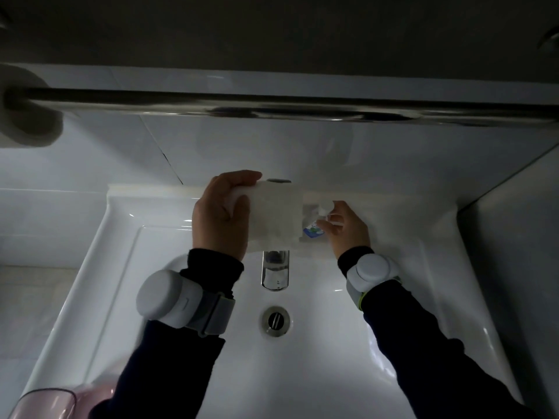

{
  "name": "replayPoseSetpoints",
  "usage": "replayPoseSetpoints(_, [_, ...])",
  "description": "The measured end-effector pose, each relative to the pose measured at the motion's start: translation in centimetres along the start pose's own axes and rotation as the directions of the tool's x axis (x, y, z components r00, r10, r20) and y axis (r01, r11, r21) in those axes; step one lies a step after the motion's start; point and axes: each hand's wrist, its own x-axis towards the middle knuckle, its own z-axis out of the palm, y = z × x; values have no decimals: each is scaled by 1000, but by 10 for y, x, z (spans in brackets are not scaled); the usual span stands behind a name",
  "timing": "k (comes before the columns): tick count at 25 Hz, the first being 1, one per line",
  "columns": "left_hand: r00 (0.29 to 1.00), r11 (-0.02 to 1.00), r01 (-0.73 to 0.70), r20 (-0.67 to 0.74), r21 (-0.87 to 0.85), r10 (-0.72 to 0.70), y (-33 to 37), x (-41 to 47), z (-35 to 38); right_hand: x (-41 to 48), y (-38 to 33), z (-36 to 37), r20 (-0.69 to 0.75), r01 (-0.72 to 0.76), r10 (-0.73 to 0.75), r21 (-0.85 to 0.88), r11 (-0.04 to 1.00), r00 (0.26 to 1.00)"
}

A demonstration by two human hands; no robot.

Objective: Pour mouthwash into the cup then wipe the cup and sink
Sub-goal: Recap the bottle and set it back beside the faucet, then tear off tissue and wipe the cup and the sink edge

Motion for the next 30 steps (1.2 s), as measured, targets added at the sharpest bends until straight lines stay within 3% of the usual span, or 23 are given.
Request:
replayPoseSetpoints(26, [999,995,40,22,-90,-39,10,-10,-11,-5,6,4,18,106,-105,-195,975,994])
replayPoseSetpoints(30, [998,992,55,26,-116,-52,15,-14,-15,-11,-10,-11,-130,170,-193,-172,970,973])
